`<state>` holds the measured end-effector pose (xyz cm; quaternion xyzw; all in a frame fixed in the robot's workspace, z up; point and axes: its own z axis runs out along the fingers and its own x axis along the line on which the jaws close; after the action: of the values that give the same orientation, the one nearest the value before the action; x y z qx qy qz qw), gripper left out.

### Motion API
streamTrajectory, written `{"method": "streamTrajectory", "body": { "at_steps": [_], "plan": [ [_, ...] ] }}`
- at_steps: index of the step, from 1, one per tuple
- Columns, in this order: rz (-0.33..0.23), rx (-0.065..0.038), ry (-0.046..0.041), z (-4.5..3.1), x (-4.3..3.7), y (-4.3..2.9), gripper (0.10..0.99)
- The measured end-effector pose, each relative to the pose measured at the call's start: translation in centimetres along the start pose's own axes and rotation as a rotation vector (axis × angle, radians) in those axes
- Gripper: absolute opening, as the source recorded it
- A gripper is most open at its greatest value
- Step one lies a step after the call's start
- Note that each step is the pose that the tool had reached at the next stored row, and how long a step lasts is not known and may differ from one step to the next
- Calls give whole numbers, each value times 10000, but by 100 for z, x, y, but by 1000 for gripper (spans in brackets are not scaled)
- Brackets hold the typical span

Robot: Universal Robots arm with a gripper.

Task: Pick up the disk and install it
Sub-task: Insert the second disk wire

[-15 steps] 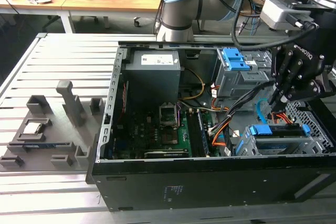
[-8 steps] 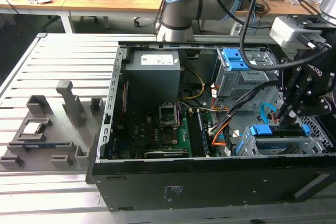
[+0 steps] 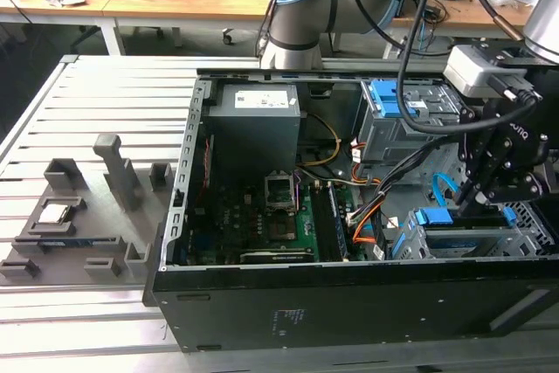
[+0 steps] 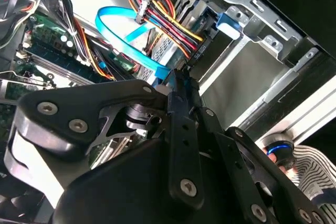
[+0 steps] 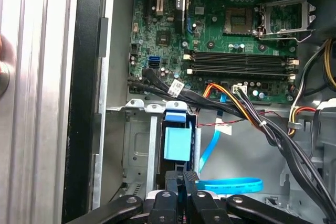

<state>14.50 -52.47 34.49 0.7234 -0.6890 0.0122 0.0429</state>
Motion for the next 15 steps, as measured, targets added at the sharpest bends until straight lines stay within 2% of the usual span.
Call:
{"method": "streamTrajectory", "body": {
  "at_steps": [3, 6, 9, 15],
  "plan": [
    [-4, 4, -55, 2, 0, -10, 161],
    [-9, 9, -167, 5, 1, -26, 161],
    [-17, 12, -237, 8, 1, -33, 161],
    [-120, 21, -257, 21, 7, -54, 161]
  ]
}}
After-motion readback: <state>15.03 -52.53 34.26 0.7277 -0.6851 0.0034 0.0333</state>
